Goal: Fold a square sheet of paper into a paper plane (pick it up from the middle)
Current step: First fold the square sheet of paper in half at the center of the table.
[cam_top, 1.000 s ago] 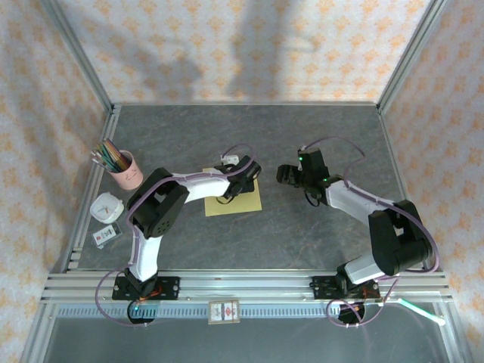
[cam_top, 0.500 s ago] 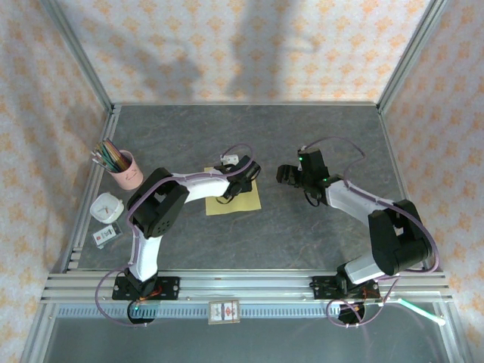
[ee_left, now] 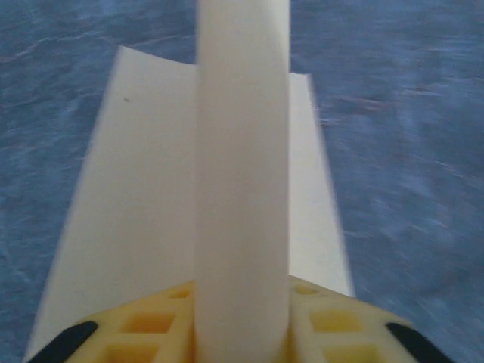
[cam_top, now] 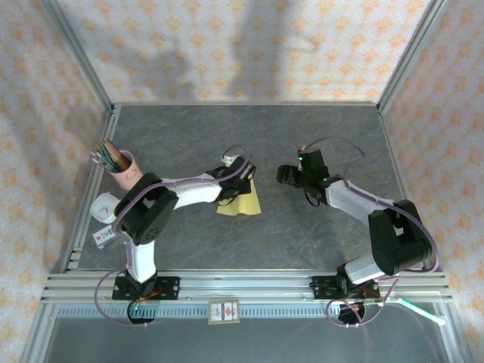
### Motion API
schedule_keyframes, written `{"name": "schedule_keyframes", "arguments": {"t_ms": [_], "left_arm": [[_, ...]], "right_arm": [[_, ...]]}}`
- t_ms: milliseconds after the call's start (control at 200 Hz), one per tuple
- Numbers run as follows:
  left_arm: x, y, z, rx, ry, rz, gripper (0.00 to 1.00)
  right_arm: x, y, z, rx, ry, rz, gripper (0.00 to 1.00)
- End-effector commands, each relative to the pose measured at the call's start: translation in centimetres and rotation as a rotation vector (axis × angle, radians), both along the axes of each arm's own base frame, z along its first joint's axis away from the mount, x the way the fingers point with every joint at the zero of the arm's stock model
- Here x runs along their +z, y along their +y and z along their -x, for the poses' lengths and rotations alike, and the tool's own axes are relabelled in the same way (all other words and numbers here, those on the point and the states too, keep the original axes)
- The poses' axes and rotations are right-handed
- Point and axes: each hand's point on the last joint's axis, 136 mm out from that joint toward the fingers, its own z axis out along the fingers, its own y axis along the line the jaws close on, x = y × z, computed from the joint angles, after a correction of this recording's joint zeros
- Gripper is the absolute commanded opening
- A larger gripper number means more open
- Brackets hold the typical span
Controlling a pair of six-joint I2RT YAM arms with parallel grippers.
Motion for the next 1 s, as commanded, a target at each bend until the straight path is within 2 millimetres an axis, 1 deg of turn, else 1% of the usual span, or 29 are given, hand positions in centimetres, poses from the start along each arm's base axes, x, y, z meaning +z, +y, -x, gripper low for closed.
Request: {"name": "schedule_keyframes", "arguments": {"t_ms": [0,80,130,175,210,270,335,405,521,641,856,941,996], "left_arm": [[6.9,-4.4,-0.3,-0.161,-0.15,0.308,0.25],[10.7,-6.5,1.1,-0.269,-0.206,0.504,0.24],[12.4,-7.3,1.9,-0.323,-0.221,0.608,0.24],[13.2,-7.5,2.5,-0.347,-0.22,0.671,0.24],[13.1,-7.3,2.9,-0.355,-0.211,0.704,0.24],[12.2,-6.7,3.2,-0.347,-0.18,0.734,0.24],[10.8,-5.7,3.3,-0.321,-0.149,0.753,0.25],[9.1,-4.8,3.6,-0.306,-0.118,0.746,0.25],[6.0,-3.7,4.1,-0.289,-0.066,0.697,0.28],[3.8,-2.6,4.4,-0.276,-0.042,0.648,0.29],[0.6,-0.3,4.3,-0.246,-0.006,0.523,0.3],[-0.4,0.8,4.1,-0.221,-0.001,0.478,0.3],[-0.8,1.1,4.0,-0.218,-0.003,0.455,0.3]], "right_arm": [[2.4,-0.8,-0.7,-0.039,-0.051,0.021,0.81],[3.3,-1.4,-0.7,-0.064,-0.067,0.037,0.81],[4.0,-1.7,-0.7,-0.07,-0.077,0.043,0.81],[4.7,-1.8,-0.7,-0.071,-0.088,0.04,0.81],[5.1,-1.7,-0.7,-0.067,-0.094,0.032,0.81],[5.8,-1.1,-0.5,-0.048,-0.103,-0.004,0.81],[6.3,0.2,-0.1,0.005,-0.107,-0.064,0.81],[6.3,1.5,0.4,0.066,-0.096,-0.122,0.81],[5.4,3.2,1.3,0.143,-0.058,-0.192,0.81],[4.4,4.4,1.9,0.178,-0.014,-0.253,0.79],[2.9,5.7,2.4,0.191,0.036,-0.271,0.76],[2.4,5.9,2.5,0.191,0.046,-0.266,0.76],[2.2,6.1,2.6,0.195,0.053,-0.266,0.75]]}}
